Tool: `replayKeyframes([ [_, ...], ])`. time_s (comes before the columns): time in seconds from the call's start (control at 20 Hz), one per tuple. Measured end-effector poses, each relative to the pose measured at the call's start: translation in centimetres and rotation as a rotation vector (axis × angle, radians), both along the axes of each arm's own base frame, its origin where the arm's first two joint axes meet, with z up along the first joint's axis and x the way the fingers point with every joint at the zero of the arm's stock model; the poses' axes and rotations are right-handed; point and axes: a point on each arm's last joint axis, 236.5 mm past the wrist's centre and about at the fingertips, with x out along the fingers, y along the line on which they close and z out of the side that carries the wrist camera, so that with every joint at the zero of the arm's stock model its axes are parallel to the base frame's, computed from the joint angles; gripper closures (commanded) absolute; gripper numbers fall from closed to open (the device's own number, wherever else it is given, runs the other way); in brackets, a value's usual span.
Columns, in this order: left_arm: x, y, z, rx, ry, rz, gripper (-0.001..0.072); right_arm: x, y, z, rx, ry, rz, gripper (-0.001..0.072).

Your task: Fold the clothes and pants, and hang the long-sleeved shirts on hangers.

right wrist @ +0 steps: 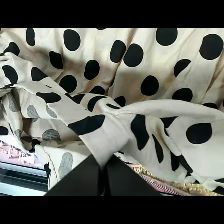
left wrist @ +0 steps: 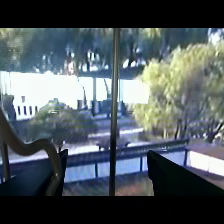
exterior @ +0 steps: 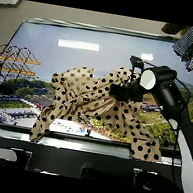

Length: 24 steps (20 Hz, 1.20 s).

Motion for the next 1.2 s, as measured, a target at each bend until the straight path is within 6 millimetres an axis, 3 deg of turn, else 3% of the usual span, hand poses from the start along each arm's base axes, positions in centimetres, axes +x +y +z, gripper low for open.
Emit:
replayKeyframes([
  [0.05, 0.0, 0.0, -0.2, -0.002, 0.004, -0.001, 0.0451, 0.0, 0.0, 0.0, 0.0, 0.0, 0.0, 0.0692],
  [0.1, 0.0, -0.1, -0.3, -0.004, 0.006, -0.002, 0.0534, 0.0, 0.0, 0.0, 0.0, -0.001, 0.0, 0.0692],
  [0.2, -0.1, -0.3, -0.5, -0.01, 0.011, -0.006, 0.0534, 0.1, 0.0, 0.0, 0.001, -0.003, 0.001, 0.0692],
  [0.3, -0.1, -0.3, -0.6, -0.011, 0.013, -0.008, 0.0601, 0.1, 0.0, 0.0, 0.0, -0.005, 0.006, 0.0692],
  [0.45, -0.1, -0.4, -0.6, -0.014, 0.013, -0.006, 0.0605, 0.2, -0.2, 0.0, -0.007, -0.009, 0.006, 0.0692],
  [0.5, 0.0, -0.4, -0.6, -0.014, 0.012, -0.006, 0.0694, 0.2, -0.2, 0.0, -0.007, -0.009, 0.006, 0.0692],
  [0.75, 0.1, 0.0, -0.4, 0.007, 0.004, -0.011, 0.0691, 0.2, -0.2, 0.0, -0.01, -0.01, 0.006, 0.0692],
  [0.9, 0.3, 0.1, 0.8, 0.017, -0.015, -0.01, 0.0692, 0.2, -0.2, 0.0, -0.011, -0.011, 0.008, 0.0692],
  [1.05, 0.9, 0.5, 3.6, 0.056, -0.074, -0.005, 0.0692, 0.2, -0.2, 0.0, -0.011, -0.01, 0.008, 0.0692],
  [1.2, 1.9, 1.2, 7.9, 0.127, -0.18, 0.008, 0.0692, 0.2, -0.3, 0.0, -0.012, -0.009, 0.009, 0.0692],
])
